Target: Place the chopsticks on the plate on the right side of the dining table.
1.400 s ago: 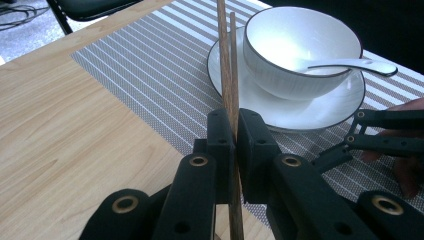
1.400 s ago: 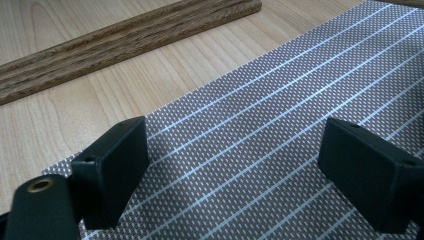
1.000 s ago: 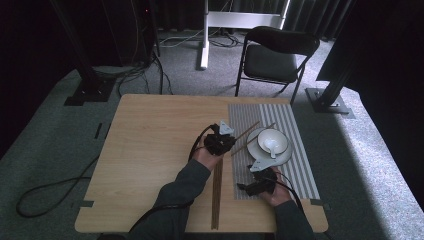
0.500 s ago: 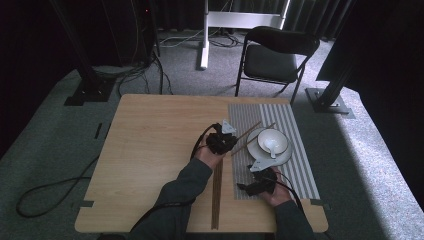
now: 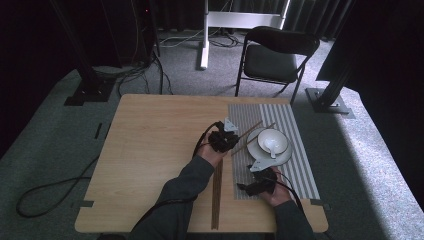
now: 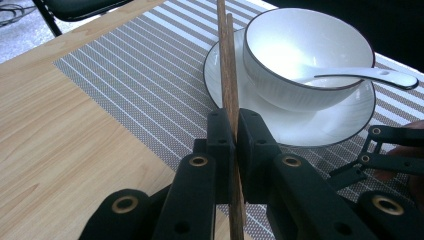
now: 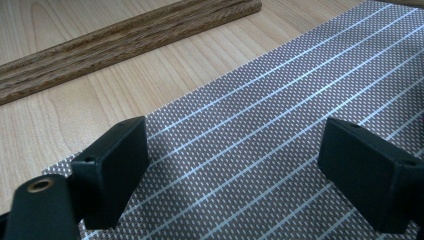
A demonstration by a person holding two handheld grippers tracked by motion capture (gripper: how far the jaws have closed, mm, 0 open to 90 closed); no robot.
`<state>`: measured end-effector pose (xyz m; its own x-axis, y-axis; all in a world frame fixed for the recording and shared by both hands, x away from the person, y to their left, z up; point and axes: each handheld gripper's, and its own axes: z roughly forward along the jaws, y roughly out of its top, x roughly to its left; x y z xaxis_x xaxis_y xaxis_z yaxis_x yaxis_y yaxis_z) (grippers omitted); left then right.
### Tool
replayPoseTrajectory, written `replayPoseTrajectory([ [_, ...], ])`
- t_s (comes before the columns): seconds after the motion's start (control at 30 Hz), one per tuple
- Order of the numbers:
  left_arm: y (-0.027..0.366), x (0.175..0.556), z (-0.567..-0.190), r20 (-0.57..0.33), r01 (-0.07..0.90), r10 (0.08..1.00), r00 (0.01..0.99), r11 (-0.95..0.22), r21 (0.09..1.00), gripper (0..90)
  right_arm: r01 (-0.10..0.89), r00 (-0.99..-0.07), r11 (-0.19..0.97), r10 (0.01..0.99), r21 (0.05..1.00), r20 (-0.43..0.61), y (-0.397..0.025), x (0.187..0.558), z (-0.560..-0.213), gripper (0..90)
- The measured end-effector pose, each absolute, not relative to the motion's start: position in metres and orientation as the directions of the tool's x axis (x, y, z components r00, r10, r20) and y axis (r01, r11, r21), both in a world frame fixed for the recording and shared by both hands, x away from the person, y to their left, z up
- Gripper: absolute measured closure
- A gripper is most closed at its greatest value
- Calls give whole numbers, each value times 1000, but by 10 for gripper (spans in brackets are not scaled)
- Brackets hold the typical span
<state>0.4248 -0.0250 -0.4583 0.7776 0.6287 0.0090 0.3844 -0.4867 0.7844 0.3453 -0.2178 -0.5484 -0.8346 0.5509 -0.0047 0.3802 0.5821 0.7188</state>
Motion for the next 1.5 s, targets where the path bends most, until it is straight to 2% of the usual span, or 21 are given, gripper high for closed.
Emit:
replayPoseTrajectory([
  [1.5,-46,449,-471,-2,386,615,789,-493,780,848,382,-835,580,551,719,-2,-218,345,-548,118],
])
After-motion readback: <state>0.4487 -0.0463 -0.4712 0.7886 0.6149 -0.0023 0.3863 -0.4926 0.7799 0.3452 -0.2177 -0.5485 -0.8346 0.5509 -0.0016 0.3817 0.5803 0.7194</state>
